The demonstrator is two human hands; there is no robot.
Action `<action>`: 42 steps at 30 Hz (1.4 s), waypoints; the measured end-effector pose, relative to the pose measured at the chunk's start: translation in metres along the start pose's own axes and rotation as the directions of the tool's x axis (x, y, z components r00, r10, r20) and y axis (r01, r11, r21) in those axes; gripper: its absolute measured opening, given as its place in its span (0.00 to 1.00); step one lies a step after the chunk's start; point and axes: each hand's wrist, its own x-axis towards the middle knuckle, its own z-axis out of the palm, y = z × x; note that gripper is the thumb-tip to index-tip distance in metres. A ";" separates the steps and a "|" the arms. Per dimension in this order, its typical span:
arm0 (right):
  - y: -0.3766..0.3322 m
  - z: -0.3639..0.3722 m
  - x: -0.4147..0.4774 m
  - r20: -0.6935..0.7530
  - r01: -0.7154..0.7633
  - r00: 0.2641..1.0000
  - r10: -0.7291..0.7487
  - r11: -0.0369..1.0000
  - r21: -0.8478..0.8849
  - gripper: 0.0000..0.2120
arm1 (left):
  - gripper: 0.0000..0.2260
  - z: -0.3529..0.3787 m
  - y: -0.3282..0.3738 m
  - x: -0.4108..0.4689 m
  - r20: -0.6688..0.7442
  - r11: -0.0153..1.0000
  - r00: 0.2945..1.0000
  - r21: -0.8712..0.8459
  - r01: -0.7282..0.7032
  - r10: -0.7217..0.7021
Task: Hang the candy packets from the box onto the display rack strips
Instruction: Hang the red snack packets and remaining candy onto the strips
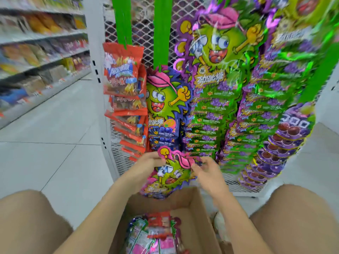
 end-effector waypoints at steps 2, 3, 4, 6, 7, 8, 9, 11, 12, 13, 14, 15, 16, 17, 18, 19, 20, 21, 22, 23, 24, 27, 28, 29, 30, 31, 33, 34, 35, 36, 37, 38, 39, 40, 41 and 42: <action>-0.032 -0.013 -0.002 -0.072 0.190 0.979 -0.190 0.982 0.002 0.05 | 0.05 -0.006 0.036 -0.010 -0.098 0.990 0.986 -0.030 -0.138 0.135; -0.048 -0.019 -0.002 -0.092 0.258 0.962 -0.256 0.966 0.009 0.03 | 0.06 -0.009 0.052 -0.014 -0.144 0.974 0.966 -0.039 -0.223 0.215; -0.065 -0.025 -0.001 -0.104 0.314 0.945 -0.312 0.949 0.013 0.01 | 0.06 -0.010 0.069 -0.019 -0.184 0.948 0.934 -0.037 -0.317 0.306; -0.099 -0.036 0.005 -0.138 0.412 0.902 -0.409 0.911 -0.012 0.02 | 0.05 -0.012 0.101 -0.026 -0.289 0.863 0.819 0.059 -0.502 0.496; -0.114 -0.040 0.010 -0.174 0.450 0.876 -0.449 0.892 -0.036 0.02 | 0.06 -0.013 0.116 -0.026 -0.345 0.797 0.724 0.158 -0.583 0.598; -0.132 -0.044 0.014 -0.211 0.484 0.846 -0.489 0.871 -0.077 0.02 | 0.09 -0.015 0.133 -0.027 -0.397 0.709 0.594 0.286 -0.644 0.700; -0.149 -0.047 0.018 -0.247 0.513 0.813 -0.527 0.850 -0.123 0.03 | 0.12 -0.019 0.150 -0.026 -0.425 0.617 0.458 0.413 -0.669 0.781; -0.185 -0.051 0.020 -0.269 0.546 0.766 -0.584 0.812 -0.209 0.05 | 0.21 -0.024 0.185 -0.023 -0.397 0.485 0.291 0.584 -0.651 0.870; -0.202 -0.051 0.021 -0.273 0.553 0.736 -0.619 0.783 -0.284 0.06 | 0.24 -0.025 0.200 -0.021 -0.383 0.473 0.285 0.612 -0.634 0.879; -0.218 -0.050 0.024 -0.272 0.563 0.700 -0.660 0.745 -0.358 0.07 | 0.26 -0.025 0.215 -0.019 -0.384 0.495 0.315 0.614 -0.615 0.868; -0.231 -0.048 0.026 -0.268 0.572 0.671 -0.691 0.713 -0.406 0.09 | 0.27 -0.024 0.227 -0.018 -0.398 0.543 0.370 0.592 -0.596 0.840; -0.242 -0.045 0.030 -0.256 0.595 0.648 -0.717 0.686 -0.418 0.10 | 0.28 -0.023 0.236 -0.014 -0.414 0.605 0.441 0.548 -0.578 0.796; -0.252 -0.042 0.034 -0.244 0.615 0.635 -0.733 0.671 -0.414 0.11 | 0.28 -0.023 0.244 -0.011 -0.422 0.655 0.502 0.495 -0.570 0.755; -0.259 -0.038 0.041 -0.239 0.630 0.627 -0.742 0.663 -0.405 0.12 | 0.28 -0.023 0.249 -0.007 -0.429 0.691 0.542 0.450 -0.565 0.722; -0.264 -0.035 0.047 -0.245 0.630 0.625 -0.741 0.664 -0.403 0.12 | 0.27 -0.024 0.253 -0.005 -0.443 0.713 0.559 0.427 -0.556 0.701; -0.269 -0.032 0.053 -0.252 0.626 0.627 -0.737 0.669 -0.401 0.13 | 0.26 -0.026 0.256 -0.004 -0.467 0.737 0.570 0.408 -0.539 0.676; -0.274 -0.030 0.057 -0.253 0.625 0.628 -0.736 0.671 -0.399 0.13 | 0.22 -0.027 0.258 -0.005 -0.496 0.760 0.578 0.375 -0.531 0.649; -0.277 -0.027 0.061 -0.246 0.635 0.621 -0.744 0.662 -0.399 0.13 | 0.16 -0.028 0.260 -0.006 -0.514 0.775 0.586 0.336 -0.534 0.627; -0.281 -0.025 0.064 -0.234 0.649 0.608 -0.759 0.644 -0.404 0.12 | 0.10 -0.030 0.261 -0.006 -0.519 0.786 0.596 0.318 -0.530 0.612; -0.283 -0.023 0.067 -0.219 0.663 0.594 -0.774 0.625 -0.411 0.12 | 0.08 -0.032 0.263 -0.008 -0.508 0.790 0.610 0.313 -0.527 0.608; -0.287 -0.022 0.068 -0.205 0.668 0.590 -0.781 0.615 -0.419 0.12 | 0.10 -0.035 0.263 -0.009 -0.480 0.789 0.628 0.322 -0.523 0.613; -0.294 -0.020 0.077 -0.192 0.674 0.617 -0.763 0.638 -0.373 0.09 | 0.14 -0.044 0.265 -0.008 -0.413 0.799 0.683 0.325 -0.506 0.602; -0.296 -0.020 0.080 -0.193 0.676 0.629 -0.753 0.652 -0.344 0.08 | 0.16 -0.047 0.266 -0.007 -0.399 0.806 0.701 0.314 -0.502 0.591; -0.297 -0.021 0.082 -0.193 0.676 0.641 -0.743 0.666 -0.315 0.08 | 0.16 -0.050 0.266 -0.006 -0.382 0.817 0.723 0.300 -0.493 0.576; -0.298 -0.021 0.085 -0.197 0.678 0.649 -0.735 0.676 -0.288 0.08 | 0.16 -0.052 0.267 -0.006 -0.363 0.829 0.746 0.278 -0.486 0.559; -0.298 -0.021 0.087 -0.203 0.679 0.656 -0.727 0.686 -0.262 0.09 | 0.15 -0.056 0.267 -0.004 -0.341 0.842 0.771 0.239 -0.483 0.539; -0.300 -0.022 0.089 -0.208 0.679 0.674 -0.709 0.705 -0.203 0.08 | 0.14 -0.061 0.266 -0.001 -0.286 0.868 0.820 0.126 -0.480 0.495; -0.301 -0.022 0.089 -0.204 0.679 0.682 -0.702 0.712 -0.182 0.08 | 0.14 -0.063 0.265 -0.001 -0.256 0.877 0.842 0.064 -0.476 0.476; -0.302 -0.023 0.089 -0.201 0.677 0.687 -0.698 0.716 -0.171 0.08 | 0.13 -0.063 0.265 -0.001 -0.231 0.882 0.857 0.018 -0.470 0.461; -0.303 -0.023 0.088 -0.203 0.672 0.692 -0.692 0.721 -0.167 0.08 | 0.13 -0.064 0.266 -0.001 -0.214 0.887 0.868 -0.017 -0.462 0.448; -0.304 -0.024 0.087 -0.205 0.665 0.699 -0.685 0.728 -0.166 0.08 | 0.14 -0.064 0.267 -0.001 -0.204 0.890 0.878 -0.056 -0.453 0.433; -0.304 -0.024 0.087 -0.208 0.658 0.704 -0.679 0.734 -0.168 0.08 | 0.14 -0.064 0.267 -0.001 -0.193 0.893 0.888 -0.092 -0.440 0.418; -0.304 -0.024 0.086 -0.207 0.652 0.708 -0.675 0.737 -0.176 0.08 | 0.15 -0.064 0.268 -0.001 -0.184 0.894 0.895 -0.120 -0.431 0.406; -0.303 -0.024 0.086 -0.205 0.649 0.709 -0.675 0.738 -0.187 0.08 | 0.15 -0.064 0.268 -0.001 -0.173 0.893 0.897 -0.129 -0.430 0.407; -0.301 -0.024 0.085 -0.201 0.648 0.708 -0.677 0.736 -0.197 0.08 | 0.14 -0.065 0.268 0.000 -0.172 0.891 0.894 -0.123 -0.437 0.414; -0.299 -0.024 0.085 -0.197 0.649 0.706 -0.681 0.733 -0.205 0.08 | 0.14 -0.066 0.267 0.000 -0.178 0.890 0.889 -0.110 -0.443 0.421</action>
